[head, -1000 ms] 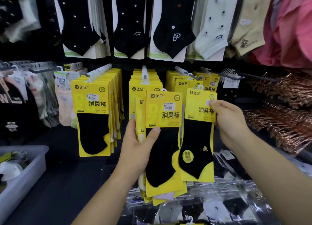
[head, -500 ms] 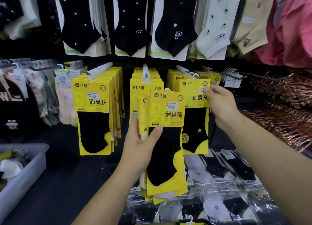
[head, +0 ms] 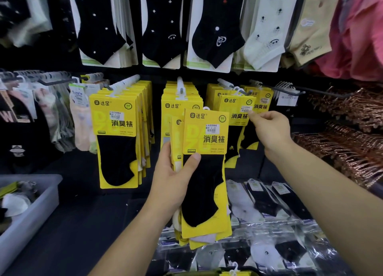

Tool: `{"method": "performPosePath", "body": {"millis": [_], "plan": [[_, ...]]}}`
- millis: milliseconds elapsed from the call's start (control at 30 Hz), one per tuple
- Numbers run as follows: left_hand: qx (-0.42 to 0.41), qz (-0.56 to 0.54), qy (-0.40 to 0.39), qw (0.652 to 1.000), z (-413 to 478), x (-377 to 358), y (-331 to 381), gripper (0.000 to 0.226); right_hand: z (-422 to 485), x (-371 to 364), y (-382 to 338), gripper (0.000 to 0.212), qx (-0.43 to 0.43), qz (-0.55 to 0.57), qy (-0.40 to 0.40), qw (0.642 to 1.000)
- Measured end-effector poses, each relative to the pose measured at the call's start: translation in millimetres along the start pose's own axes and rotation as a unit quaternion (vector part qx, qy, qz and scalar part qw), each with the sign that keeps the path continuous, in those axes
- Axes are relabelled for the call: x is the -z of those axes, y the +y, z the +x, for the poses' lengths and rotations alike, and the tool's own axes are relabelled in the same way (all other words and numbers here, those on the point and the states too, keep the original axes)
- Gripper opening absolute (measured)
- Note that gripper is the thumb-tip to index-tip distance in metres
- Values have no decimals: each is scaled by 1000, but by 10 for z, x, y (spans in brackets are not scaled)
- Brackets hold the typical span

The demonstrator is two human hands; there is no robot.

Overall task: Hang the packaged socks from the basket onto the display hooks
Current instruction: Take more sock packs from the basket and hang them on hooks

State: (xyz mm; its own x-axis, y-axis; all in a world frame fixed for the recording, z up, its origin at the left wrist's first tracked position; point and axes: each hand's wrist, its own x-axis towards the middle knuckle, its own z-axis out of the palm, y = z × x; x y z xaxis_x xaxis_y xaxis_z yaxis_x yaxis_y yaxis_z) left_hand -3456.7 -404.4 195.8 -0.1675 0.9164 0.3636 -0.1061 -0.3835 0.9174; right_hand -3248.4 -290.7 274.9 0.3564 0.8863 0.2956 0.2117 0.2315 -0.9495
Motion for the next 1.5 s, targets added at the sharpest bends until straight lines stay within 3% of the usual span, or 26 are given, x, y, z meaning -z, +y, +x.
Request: {"method": "performPosePath", "body": {"millis": [67,200,333,467,567,733,867,1133,1500], "plan": [[-1,-3,0,1000,0,0,-10,41,-195,-1,-42,35,-1,10,-38,999],[-1,-3,7,1000,1,-15,-14,30,-669,-17,-142,56,24,-10,-199,980],[0,2,17,1000,-10,-35,-37,36,-811,-44,-93,29,61,-27,-219,973],[17,-5,21,1000,-29,-8,-70,45,-779,30,2,17,-23,75,-242,967],[23,15,16,1000,-31,15,-96,39,-753,114,44,17,-46,71,-261,962],[9,43,-3,999,-36,14,-120,38,-559,236,-156,9,38,10,-208,977],[3,54,-5,999,-49,7,-125,38,-457,208,-350,10,82,-82,-247,962],[-13,75,-13,997,-44,-1,-133,39,-334,248,-476,10,89,-137,-292,942],[-15,63,23,998,31,104,-93,39,151,236,-380,25,138,-128,-144,972]]}}
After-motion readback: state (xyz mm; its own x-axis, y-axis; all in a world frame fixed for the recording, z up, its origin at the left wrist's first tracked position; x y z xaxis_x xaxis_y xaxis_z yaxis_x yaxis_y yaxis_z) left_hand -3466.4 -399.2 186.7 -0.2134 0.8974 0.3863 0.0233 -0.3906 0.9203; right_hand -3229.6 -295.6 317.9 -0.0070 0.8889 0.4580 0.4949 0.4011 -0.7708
